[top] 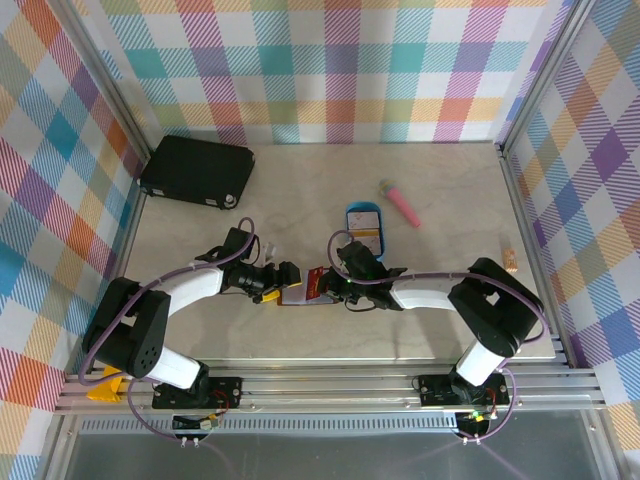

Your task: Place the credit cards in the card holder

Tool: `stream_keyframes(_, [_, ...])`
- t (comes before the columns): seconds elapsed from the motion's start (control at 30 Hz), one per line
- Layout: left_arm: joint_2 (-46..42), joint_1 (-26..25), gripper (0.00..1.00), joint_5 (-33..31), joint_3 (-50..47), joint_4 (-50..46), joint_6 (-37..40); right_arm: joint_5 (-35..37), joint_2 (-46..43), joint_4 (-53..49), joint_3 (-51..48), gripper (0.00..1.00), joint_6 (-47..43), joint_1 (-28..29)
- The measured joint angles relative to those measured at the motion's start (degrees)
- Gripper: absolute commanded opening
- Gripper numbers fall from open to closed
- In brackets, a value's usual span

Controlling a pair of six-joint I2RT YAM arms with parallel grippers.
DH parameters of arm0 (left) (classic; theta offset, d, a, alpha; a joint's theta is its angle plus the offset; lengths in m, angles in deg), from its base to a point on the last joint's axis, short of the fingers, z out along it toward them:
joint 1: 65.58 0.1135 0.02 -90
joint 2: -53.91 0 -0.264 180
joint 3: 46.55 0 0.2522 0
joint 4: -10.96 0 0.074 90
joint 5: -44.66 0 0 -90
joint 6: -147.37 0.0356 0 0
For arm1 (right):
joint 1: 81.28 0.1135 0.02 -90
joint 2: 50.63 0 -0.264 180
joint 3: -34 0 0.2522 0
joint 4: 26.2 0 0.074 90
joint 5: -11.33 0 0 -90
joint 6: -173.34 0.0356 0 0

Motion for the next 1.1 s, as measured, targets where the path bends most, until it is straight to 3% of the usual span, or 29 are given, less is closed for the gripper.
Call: stream_keyframes(1.1, [1.3,0.0,0.87,0.1,0.0,0.3,1.0,-6.3,1.4,2.6,-0.9,0.0,-4.0,-1.7])
